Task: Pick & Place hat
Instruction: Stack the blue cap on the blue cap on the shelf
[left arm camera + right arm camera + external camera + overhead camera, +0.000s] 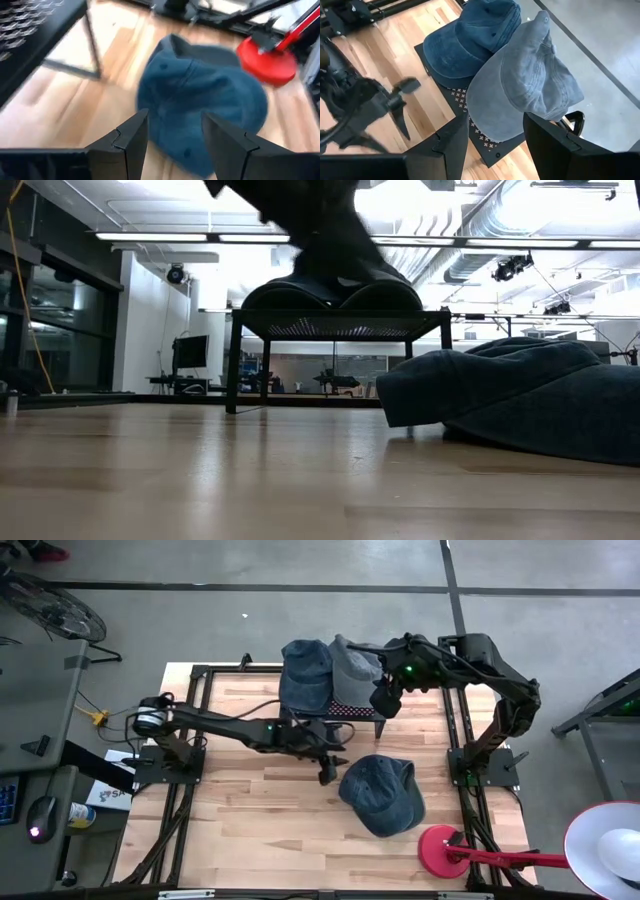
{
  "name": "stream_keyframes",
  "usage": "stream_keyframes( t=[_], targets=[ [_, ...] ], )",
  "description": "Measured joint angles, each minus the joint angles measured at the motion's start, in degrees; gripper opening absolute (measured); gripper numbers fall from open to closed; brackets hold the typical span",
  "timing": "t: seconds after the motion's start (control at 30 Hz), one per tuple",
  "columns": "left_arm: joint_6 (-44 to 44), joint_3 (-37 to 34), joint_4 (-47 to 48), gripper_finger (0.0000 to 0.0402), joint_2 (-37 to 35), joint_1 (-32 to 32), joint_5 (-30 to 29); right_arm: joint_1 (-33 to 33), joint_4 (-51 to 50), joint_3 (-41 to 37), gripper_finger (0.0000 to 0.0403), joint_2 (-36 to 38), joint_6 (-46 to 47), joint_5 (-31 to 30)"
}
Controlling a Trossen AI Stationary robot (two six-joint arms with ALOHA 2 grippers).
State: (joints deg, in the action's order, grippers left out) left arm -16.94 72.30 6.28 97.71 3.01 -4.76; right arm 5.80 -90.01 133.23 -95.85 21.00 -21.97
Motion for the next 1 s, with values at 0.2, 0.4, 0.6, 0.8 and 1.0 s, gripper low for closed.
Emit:
stream_keyframes(
  t=[0.2,0.4,0.6,0.8,1.0],
  targets=[
    [-2.5,0.0,-4.1,0.0178,3.6,0.0,2.2,-0.2,0.0,0.0,0.0181,0.0,-2.8,1.1],
    [-6.4,0.1,-11.5,0.0227,8.4,0.0,2.7,-0.2,0.0,0.0,0.0181,0.0,-4.6,1.5],
    [-7.3,1.8,-14.1,0.0311,13.0,0.0,2.3,-0.1,0.0,0.0,0.0181,0.0,-6.0,2.0],
    [-7.3,6.1,-13.4,0.0332,17.2,0.0,0.0,-0.1,0.0,0.0,0.0181,0.0,-6.5,3.0],
    [-7.4,9.4,-7.9,0.0326,20.1,0.0,0.0,-0.1,0.0,0.0,0.0181,0.0,-6.5,3.1]
  ],
)
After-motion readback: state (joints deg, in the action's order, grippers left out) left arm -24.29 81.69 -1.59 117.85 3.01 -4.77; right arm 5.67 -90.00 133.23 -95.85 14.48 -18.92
